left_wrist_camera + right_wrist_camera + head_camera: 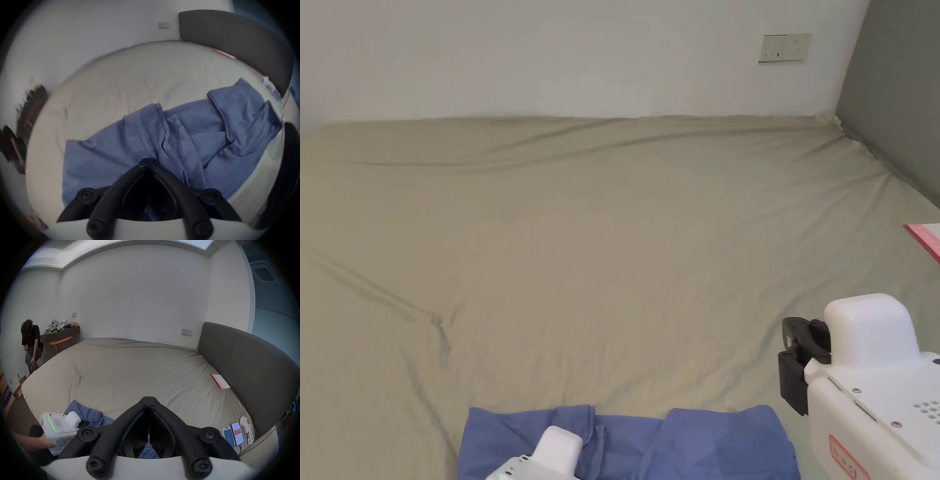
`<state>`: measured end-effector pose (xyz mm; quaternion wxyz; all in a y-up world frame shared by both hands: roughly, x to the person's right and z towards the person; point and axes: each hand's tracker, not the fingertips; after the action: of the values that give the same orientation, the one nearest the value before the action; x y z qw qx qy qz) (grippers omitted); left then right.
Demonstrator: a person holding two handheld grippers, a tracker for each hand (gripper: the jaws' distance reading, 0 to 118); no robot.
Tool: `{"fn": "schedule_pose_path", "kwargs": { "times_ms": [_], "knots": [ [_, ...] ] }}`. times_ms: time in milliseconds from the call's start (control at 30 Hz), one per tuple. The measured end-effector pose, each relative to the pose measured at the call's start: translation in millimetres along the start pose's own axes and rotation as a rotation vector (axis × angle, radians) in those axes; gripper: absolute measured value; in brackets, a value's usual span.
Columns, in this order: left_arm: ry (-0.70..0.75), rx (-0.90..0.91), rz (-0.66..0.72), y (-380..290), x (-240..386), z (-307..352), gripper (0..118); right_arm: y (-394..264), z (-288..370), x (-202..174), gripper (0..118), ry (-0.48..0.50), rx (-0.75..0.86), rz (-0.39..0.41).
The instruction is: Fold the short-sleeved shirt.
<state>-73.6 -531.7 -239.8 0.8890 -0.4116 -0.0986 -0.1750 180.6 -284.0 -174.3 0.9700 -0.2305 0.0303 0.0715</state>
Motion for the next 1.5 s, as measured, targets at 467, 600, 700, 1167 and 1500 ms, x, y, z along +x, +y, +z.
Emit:
{"fn": "schedule_pose_path", "kwargs": {
  "times_ms": [467, 600, 700, 1167, 1500],
  "knots": [
    [-0.367, 0.128, -0.009, 8.6, 49.7, 33.3, 0, 1.3, -6.2, -4.7, 2, 0.003, -0.014, 0.024],
    [-0.478, 0.124, 0.168, 17.0, 21.5, 48.4, 16, 3.6, -5.9, -4.8, 2, 0.003, -0.01, 0.022],
    [-0.576, 0.133, 0.389, 14.7, -46.4, 53.4, 50, 4.7, -6.3, -4.2, 2, 0.003, -0.007, 0.022],
    [-0.792, -0.138, 1.05, -83.6, -233.6, -34.5, 117, 1.3, -14.8, -13.9, 2, 0.023, -0.034, 0.036],
    [-0.69, -0.269, 0.797, -43.5, -149.5, -60.0, 10, -2.5, -20.4, -24.7, 2, 0.056, -0.059, 0.054]
  ]
}}
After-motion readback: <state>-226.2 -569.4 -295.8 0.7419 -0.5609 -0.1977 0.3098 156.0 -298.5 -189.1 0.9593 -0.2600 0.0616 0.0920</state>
